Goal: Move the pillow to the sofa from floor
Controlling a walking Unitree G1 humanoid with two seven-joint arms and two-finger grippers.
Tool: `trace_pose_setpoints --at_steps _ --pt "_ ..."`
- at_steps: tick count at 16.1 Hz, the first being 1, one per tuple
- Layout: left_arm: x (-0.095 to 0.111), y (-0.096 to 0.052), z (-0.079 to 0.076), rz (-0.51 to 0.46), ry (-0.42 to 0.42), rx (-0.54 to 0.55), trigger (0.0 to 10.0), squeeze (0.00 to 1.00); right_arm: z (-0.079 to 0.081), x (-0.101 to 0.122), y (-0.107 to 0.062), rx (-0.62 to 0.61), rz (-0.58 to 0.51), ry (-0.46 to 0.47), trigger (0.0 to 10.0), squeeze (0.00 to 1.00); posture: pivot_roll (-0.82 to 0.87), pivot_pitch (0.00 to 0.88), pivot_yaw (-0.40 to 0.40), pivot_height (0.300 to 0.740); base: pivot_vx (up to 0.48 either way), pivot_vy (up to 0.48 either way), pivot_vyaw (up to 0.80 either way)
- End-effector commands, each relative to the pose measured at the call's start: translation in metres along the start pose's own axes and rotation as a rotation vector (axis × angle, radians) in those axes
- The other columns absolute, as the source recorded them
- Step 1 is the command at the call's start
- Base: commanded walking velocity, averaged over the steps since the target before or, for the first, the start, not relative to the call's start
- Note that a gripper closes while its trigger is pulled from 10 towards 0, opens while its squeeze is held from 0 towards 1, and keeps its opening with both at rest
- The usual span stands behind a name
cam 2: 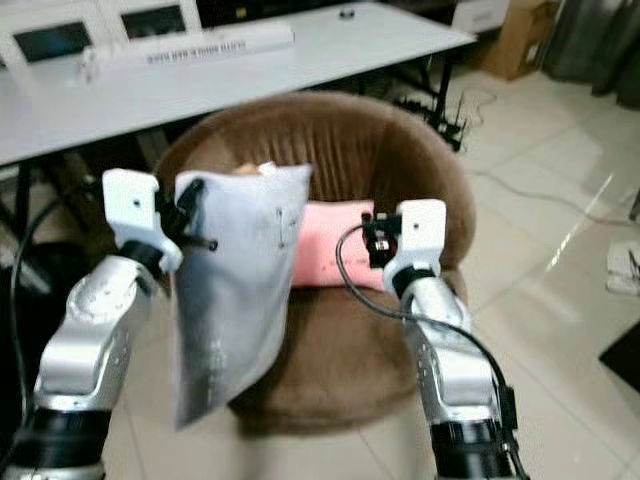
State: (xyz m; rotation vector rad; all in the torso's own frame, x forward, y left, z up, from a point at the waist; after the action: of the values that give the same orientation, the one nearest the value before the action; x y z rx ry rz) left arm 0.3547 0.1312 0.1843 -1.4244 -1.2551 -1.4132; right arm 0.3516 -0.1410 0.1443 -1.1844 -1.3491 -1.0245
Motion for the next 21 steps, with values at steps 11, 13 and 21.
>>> trace_pose_setpoints --at_steps 11,13,21 --pt "0.002 -0.009 -0.05 -0.01 0.002 -0.263 10.0 0.0 -0.009 0.004 0.0 -0.014 -0.008 -0.038 10.0 0.0 0.0 0.0 0.047 0.74 0.195 0.0 0.0" --pt "0.001 -0.011 -0.056 -0.005 -0.001 -0.31 10.0 0.0 -0.01 0.004 0.0 -0.013 -0.008 -0.04 10.0 0.0 0.0 0.0 0.044 0.74 0.0 0.0 0.0" --pt "-0.004 -0.022 -0.094 0.06 -0.026 -0.63 10.0 0.0 -0.031 0.005 0.0 -0.053 0.0 -0.086 10.0 0.0 0.0 0.0 0.036 0.74 0.0 0.0 0.0"
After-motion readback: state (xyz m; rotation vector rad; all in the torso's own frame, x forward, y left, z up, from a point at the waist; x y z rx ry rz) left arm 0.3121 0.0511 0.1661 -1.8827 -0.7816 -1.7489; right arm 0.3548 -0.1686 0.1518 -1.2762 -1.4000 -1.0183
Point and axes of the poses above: a point about 5 cm out from each wrist's last joint towards the gripper, its own y axis pointing out of the wrist towards the gripper, its own x axis along the axis of the wrist's last joint, z = x × y, the point moved 5 cm from there along y, pointing out of the wrist towards the gripper, and after that the axes turned 9 degrees about -y, right-handed, at the moved point
